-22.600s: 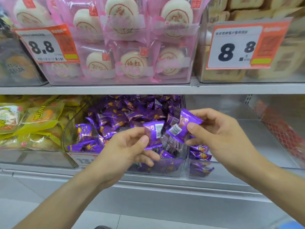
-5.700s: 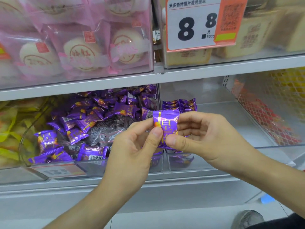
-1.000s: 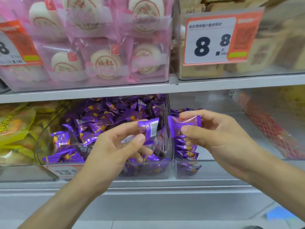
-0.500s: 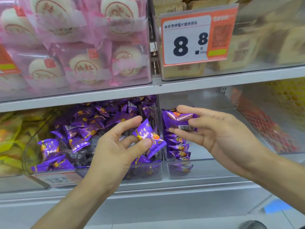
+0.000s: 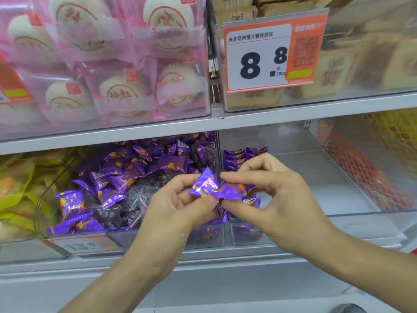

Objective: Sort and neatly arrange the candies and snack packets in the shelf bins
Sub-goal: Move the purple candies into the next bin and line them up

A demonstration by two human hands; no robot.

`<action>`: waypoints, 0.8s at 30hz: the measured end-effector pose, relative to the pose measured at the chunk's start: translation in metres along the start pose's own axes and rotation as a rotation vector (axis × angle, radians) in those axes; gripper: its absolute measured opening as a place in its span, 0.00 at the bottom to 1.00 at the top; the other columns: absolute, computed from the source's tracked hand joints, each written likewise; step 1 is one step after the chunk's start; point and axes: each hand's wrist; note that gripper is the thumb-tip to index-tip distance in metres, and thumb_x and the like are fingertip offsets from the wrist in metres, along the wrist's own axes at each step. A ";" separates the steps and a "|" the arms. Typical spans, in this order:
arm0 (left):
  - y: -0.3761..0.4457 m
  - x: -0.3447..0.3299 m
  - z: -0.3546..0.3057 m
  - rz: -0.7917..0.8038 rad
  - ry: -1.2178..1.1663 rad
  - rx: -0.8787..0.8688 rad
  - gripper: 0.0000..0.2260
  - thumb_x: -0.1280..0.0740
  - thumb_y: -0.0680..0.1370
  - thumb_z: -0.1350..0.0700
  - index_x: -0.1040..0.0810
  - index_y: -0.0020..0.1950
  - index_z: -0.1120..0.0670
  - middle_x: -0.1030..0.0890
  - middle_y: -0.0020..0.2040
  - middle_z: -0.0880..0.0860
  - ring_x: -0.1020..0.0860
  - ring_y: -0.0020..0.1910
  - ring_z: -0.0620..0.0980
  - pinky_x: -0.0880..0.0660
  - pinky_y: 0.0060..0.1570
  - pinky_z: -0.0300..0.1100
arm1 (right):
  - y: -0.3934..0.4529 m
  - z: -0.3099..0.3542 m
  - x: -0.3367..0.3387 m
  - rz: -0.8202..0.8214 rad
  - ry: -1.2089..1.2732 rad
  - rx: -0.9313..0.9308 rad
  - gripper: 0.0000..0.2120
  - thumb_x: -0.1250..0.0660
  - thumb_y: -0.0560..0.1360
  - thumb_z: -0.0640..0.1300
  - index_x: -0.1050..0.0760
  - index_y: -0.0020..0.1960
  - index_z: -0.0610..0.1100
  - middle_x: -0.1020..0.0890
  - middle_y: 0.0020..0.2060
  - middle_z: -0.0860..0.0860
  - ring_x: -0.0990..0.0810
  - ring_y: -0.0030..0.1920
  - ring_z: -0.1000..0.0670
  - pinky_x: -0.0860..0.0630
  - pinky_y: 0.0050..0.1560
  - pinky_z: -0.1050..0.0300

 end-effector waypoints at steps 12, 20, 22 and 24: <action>0.002 0.002 0.002 -0.111 0.071 -0.043 0.23 0.26 0.66 0.63 0.24 0.61 0.60 0.14 0.49 0.60 0.15 0.46 0.56 0.18 0.49 0.46 | -0.003 0.001 -0.001 0.295 -0.028 -0.163 0.33 0.40 0.70 0.43 0.33 0.74 0.55 0.34 0.73 0.65 0.38 0.73 0.67 0.37 0.74 0.58; 0.002 0.004 0.000 -0.110 0.133 -0.154 0.22 0.27 0.64 0.63 0.24 0.58 0.57 0.14 0.46 0.58 0.15 0.43 0.52 0.21 0.41 0.38 | 0.011 -0.001 0.016 0.175 0.251 -0.324 0.24 0.23 0.68 0.38 0.25 0.62 0.48 0.14 0.43 0.49 0.17 0.39 0.53 0.19 0.46 0.55; 0.002 0.003 0.001 -0.085 0.141 -0.140 0.22 0.27 0.65 0.63 0.24 0.58 0.57 0.14 0.47 0.58 0.15 0.44 0.52 0.20 0.42 0.38 | 0.012 0.000 0.019 0.169 0.304 -0.348 0.17 0.22 0.66 0.38 0.20 0.53 0.42 0.14 0.42 0.45 0.17 0.39 0.50 0.19 0.45 0.57; 0.002 0.003 0.001 -0.064 0.151 -0.119 0.21 0.26 0.66 0.62 0.23 0.58 0.57 0.14 0.48 0.57 0.16 0.44 0.51 0.20 0.44 0.40 | 0.013 0.002 0.021 0.141 0.352 -0.354 0.11 0.24 0.68 0.34 0.19 0.50 0.42 0.16 0.44 0.41 0.17 0.38 0.49 0.19 0.44 0.55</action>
Point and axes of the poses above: each hand's wrist, its own y-axis towards the middle knuckle, its own x-axis out of the back of the hand, z = x × y
